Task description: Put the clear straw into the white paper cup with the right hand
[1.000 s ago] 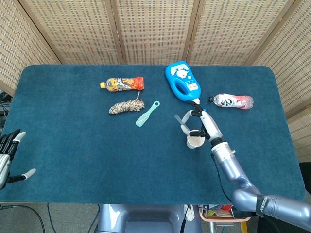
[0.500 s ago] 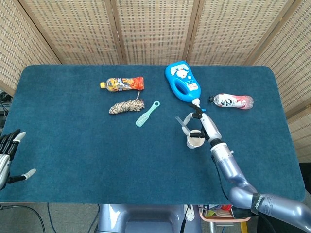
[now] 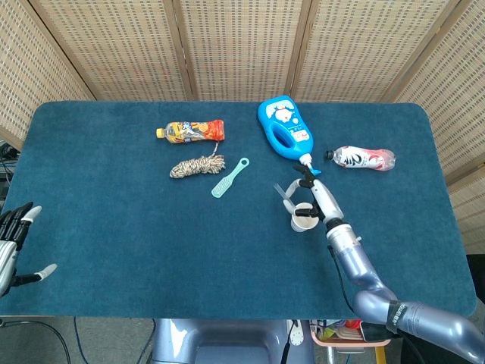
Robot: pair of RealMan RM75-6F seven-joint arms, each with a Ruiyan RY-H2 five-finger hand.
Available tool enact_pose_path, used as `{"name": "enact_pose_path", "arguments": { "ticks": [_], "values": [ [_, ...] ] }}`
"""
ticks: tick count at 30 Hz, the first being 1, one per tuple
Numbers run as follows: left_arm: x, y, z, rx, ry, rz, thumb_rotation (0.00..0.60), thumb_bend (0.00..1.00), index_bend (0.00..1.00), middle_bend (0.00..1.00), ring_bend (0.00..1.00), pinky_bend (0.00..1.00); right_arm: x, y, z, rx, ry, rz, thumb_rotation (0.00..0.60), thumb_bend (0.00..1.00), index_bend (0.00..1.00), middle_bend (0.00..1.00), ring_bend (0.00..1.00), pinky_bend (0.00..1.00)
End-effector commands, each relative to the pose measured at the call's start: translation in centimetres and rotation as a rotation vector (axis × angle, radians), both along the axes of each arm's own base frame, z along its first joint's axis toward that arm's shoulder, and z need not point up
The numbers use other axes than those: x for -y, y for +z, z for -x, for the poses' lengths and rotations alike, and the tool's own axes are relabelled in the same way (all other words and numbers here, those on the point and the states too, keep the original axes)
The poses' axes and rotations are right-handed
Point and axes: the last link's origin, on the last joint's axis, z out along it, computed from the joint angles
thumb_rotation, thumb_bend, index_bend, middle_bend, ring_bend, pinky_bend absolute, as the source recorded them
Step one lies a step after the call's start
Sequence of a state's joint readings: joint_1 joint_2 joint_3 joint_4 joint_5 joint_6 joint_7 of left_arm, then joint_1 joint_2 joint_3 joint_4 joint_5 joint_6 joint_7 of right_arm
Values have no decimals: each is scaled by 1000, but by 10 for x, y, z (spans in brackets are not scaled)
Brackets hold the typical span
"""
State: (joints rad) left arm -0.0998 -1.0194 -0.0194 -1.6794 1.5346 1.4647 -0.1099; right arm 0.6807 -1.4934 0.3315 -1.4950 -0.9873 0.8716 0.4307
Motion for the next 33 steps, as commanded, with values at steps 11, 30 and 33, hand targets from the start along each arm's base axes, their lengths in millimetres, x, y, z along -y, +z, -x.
{"name": "enact_pose_path", "arguments": {
  "ticks": [11,30,33],
  "values": [
    [0,-1,0,-4,2,3,600,115,0,0,0,0,-2,-5,10,-1,17,-17,600,377,583,115,0,0],
    [-1,0,0,-1,3,2,600,115,0,0,0,0,-6,-1,14,0,46,-15,600,179,324,24,0,0],
    [-1,0,1,-1,3,2,600,115,0,0,0,0,-12,17,12,-26,111,7,600,127,172,0,0,0]
  ]
}}
